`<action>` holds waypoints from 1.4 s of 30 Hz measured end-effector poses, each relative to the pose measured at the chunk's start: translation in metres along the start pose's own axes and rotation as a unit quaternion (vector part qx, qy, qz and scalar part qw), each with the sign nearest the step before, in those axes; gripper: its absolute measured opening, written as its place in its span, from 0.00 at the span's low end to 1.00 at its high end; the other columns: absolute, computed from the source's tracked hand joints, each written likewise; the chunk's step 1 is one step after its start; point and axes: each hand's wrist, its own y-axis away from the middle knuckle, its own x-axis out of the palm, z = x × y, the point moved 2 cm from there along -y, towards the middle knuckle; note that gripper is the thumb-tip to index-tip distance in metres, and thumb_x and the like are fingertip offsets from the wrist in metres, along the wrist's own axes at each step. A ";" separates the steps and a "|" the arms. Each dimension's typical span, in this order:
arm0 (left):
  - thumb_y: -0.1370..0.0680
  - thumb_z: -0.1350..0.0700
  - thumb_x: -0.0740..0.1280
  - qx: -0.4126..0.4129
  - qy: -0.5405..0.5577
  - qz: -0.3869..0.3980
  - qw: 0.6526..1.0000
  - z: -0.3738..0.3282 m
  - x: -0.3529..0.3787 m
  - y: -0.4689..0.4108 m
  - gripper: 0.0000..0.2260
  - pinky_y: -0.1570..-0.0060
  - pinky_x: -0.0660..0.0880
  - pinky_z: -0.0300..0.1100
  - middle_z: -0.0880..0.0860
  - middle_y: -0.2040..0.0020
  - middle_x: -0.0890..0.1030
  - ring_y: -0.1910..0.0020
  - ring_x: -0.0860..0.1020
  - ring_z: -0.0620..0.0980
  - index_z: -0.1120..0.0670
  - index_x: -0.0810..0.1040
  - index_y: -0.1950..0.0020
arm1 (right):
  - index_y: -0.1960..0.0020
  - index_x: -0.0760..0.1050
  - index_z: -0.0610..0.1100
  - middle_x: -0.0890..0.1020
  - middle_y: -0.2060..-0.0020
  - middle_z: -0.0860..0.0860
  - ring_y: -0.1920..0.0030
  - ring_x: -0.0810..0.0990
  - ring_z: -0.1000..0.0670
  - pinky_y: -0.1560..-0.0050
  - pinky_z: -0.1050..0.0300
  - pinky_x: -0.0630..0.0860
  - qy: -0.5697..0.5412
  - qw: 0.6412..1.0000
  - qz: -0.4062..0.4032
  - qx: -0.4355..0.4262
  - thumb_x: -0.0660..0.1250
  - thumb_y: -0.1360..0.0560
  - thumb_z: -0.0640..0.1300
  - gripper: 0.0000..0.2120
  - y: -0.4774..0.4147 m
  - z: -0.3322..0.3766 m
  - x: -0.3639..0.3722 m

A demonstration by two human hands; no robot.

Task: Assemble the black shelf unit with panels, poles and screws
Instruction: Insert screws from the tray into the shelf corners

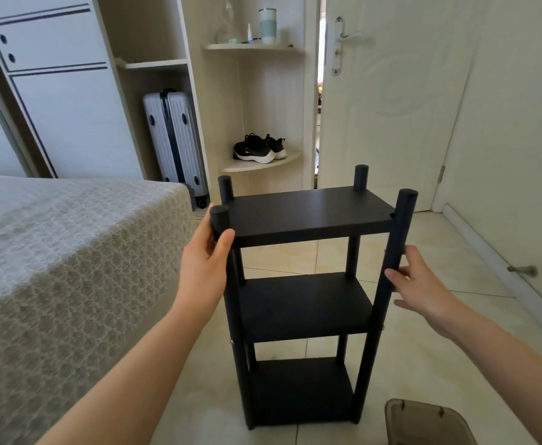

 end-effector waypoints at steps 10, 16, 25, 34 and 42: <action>0.18 0.49 0.65 -0.113 0.075 -0.128 0.983 0.005 0.027 -0.012 0.10 0.43 0.73 0.43 0.45 0.50 0.83 0.43 0.80 0.49 0.50 0.81 0.40 | 0.29 0.60 0.55 0.75 0.37 0.48 0.39 0.77 0.46 0.43 0.48 0.78 0.040 0.998 0.032 -0.023 0.58 0.17 0.48 0.18 0.055 0.000 -0.018; 0.24 0.48 0.74 -0.206 0.141 -0.194 0.949 -0.009 0.039 0.009 0.27 0.30 0.69 0.49 0.50 0.34 0.78 0.34 0.75 0.50 0.55 0.73 0.28 | 0.31 0.62 0.55 0.78 0.44 0.53 0.42 0.78 0.50 0.52 0.57 0.78 0.044 0.997 0.052 -0.029 0.57 0.17 0.48 0.15 0.065 -0.002 -0.028; 0.29 0.52 0.77 -0.314 0.231 -0.036 0.920 -0.032 0.091 0.044 0.21 0.38 0.75 0.49 0.52 0.46 0.80 0.44 0.79 0.50 0.54 0.74 0.40 | 0.42 0.68 0.56 0.79 0.53 0.57 0.51 0.81 0.54 0.54 0.60 0.79 0.018 0.998 0.059 -0.029 0.62 0.19 0.50 0.07 0.056 -0.004 -0.033; 0.35 0.40 0.75 -0.255 0.325 0.237 0.879 -0.040 0.153 0.058 0.36 0.41 0.76 0.43 0.54 0.38 0.82 0.40 0.82 0.49 0.57 0.75 0.32 | 0.57 0.70 0.61 0.79 0.58 0.62 0.57 0.83 0.57 0.63 0.68 0.76 -0.006 0.998 0.064 -0.027 0.66 0.21 0.51 0.08 0.065 -0.004 -0.036; 0.30 0.44 0.75 -0.262 0.383 0.263 0.846 -0.037 0.179 0.060 0.26 0.48 0.80 0.46 0.63 0.37 0.80 0.41 0.83 0.57 0.59 0.79 0.39 | 0.54 0.75 0.60 0.82 0.54 0.60 0.53 0.83 0.59 0.59 0.68 0.78 -0.049 0.995 0.080 -0.029 0.63 0.20 0.53 0.06 0.075 -0.013 -0.042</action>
